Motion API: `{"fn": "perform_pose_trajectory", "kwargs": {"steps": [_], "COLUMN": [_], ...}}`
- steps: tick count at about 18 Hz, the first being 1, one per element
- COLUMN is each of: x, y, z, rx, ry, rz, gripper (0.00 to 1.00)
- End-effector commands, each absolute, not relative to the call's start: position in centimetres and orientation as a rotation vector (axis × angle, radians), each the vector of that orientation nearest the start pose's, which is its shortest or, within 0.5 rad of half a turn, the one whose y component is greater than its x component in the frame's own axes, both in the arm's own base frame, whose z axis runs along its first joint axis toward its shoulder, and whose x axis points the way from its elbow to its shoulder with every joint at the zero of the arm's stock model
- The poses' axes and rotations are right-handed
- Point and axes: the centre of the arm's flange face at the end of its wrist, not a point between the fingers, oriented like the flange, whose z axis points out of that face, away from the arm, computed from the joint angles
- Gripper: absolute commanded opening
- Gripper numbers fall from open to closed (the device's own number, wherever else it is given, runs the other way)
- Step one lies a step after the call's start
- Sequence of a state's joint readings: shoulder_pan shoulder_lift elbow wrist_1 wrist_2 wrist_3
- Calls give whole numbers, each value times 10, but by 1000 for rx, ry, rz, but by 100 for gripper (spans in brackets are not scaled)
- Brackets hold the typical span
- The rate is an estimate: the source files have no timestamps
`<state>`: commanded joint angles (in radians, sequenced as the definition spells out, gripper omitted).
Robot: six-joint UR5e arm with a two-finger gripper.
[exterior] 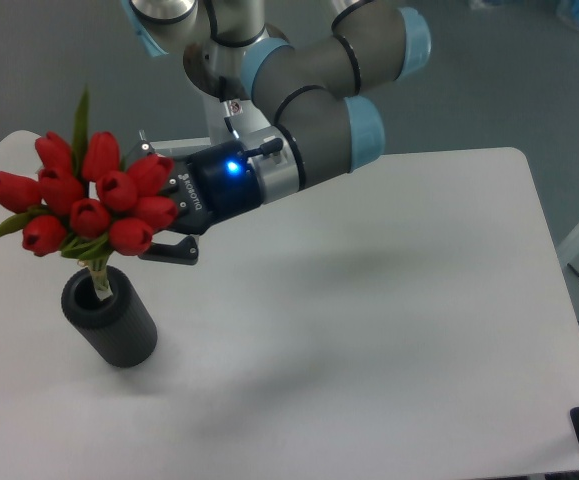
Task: Pick up the flowers from the vase
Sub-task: 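Lift the gripped tulips straight up out of the vase, then carry the tulip bunch away from the vase over the open table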
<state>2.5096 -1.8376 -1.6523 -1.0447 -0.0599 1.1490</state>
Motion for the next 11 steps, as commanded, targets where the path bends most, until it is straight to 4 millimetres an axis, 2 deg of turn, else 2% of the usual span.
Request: {"fn": "perform_pose_trajectory", "kwargs": {"steps": [3,7,9,11], "x": [-357,-393,-417,-436], "y": [541,560,560,558], "z": [470,465,456,438], "rx": [-1531,-1661,-1746,-1809], "ry": [315,302,291,269], "rz": [-678,-624,-561,-526], "gripper": [4,4,4,4]}}
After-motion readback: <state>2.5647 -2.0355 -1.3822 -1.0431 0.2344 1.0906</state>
